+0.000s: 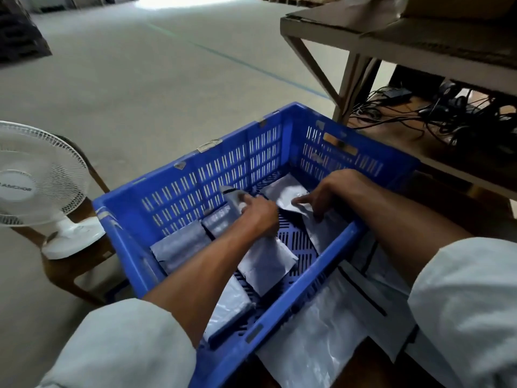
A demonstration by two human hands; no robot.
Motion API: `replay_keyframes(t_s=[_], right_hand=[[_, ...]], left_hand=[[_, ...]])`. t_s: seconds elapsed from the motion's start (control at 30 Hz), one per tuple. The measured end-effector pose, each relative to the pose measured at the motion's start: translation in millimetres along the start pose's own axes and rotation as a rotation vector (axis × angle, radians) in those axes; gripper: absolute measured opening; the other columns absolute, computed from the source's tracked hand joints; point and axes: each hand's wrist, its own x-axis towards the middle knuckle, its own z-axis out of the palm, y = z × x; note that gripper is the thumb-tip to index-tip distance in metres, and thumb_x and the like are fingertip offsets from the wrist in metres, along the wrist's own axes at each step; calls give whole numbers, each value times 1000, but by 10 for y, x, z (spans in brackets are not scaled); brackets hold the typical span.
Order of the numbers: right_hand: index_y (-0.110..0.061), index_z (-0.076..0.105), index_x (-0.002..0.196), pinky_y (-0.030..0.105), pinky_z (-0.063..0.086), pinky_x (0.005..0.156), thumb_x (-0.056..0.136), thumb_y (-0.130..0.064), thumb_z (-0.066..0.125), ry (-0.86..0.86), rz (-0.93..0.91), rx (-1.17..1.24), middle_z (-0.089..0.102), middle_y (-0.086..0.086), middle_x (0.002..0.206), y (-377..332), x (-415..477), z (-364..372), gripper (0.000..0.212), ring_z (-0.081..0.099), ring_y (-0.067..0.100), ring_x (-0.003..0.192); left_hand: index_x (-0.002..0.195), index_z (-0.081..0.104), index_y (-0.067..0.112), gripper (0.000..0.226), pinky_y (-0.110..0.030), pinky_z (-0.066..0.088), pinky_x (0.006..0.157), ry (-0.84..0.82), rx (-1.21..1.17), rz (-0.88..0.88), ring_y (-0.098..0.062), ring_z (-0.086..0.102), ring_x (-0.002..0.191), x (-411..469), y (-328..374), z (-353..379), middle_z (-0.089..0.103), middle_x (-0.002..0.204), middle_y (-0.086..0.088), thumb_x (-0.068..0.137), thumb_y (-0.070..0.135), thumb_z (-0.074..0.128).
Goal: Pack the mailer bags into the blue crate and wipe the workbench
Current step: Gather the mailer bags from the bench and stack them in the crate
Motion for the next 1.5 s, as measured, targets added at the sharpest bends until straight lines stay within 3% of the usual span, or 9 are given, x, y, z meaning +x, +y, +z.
replay_keyframes(t_s=[0.2,0.33,0.6,0.8,0.93,1.03,1.23,1.37,1.5], right_hand=[[-64,2,148,47,50,102,58,-37,72,-28,-65,31,13,4,167,-60,-147,7,117,49,30,126],[-64,13,148,43,54,94,46,-40,76,19,-35,-31,29,2,160,-60,-64,-61,122,55,29,122],[-50,8,154,34,56,73,78,-47,73,145,-113,-200,42,2,149,-212,28,-22,100,61,26,108],[-56,9,147,45,52,94,82,-49,68,303,-266,-319,42,1,149,-307,60,53,88,58,25,111],[-55,-4,152,23,50,67,88,-44,69,232,-264,-337,24,-4,162,-256,18,56,97,55,12,90],[-48,-9,155,23,46,83,95,-39,64,259,-252,-367,4,2,169,-253,-110,62,96,55,23,119],[-20,63,128,37,50,86,94,-16,56,1106,-452,39,69,7,119,46,-1041,87,34,66,28,106],[-16,67,119,30,49,85,88,-8,55,1599,-411,492,70,5,113,477,-1637,435,35,63,16,97],[-15,70,102,34,47,80,87,-9,53,1688,-170,635,72,8,98,879,-1730,1225,23,61,18,85]], left_hand=[[109,61,0,22,-43,57,82,251,-440,30,-37,64,105,-37,28,-89,64,119,-24,93,13,68],[160,16,10,82,-64,21,117,-52,-69,-74,-49,12,150,-61,6,228,13,166,-21,99,46,56],[159,-22,20,110,-69,-13,115,-80,-30,-90,-49,-29,147,85,-23,355,-28,164,-17,88,85,31],[158,-24,20,111,-67,2,118,-154,-106,-244,-56,-22,146,-88,17,297,-28,164,-18,89,81,39],[158,-23,19,111,-69,13,117,-125,-130,-317,-60,-16,146,-167,158,351,-24,164,-24,89,80,39],[160,-15,12,108,-69,-1,119,-66,-55,-251,-57,-12,149,-178,141,370,-14,164,-30,92,79,35],[161,20,14,93,-71,22,114,58,96,-79,-53,21,148,-301,129,54,15,167,-20,93,72,44],[133,54,14,47,-55,51,94,558,-79,258,-39,61,112,-757,423,-554,61,126,-15,98,45,52],[128,62,16,37,-48,51,93,757,-303,574,-34,63,109,-1353,846,-659,67,121,-10,95,32,56]])
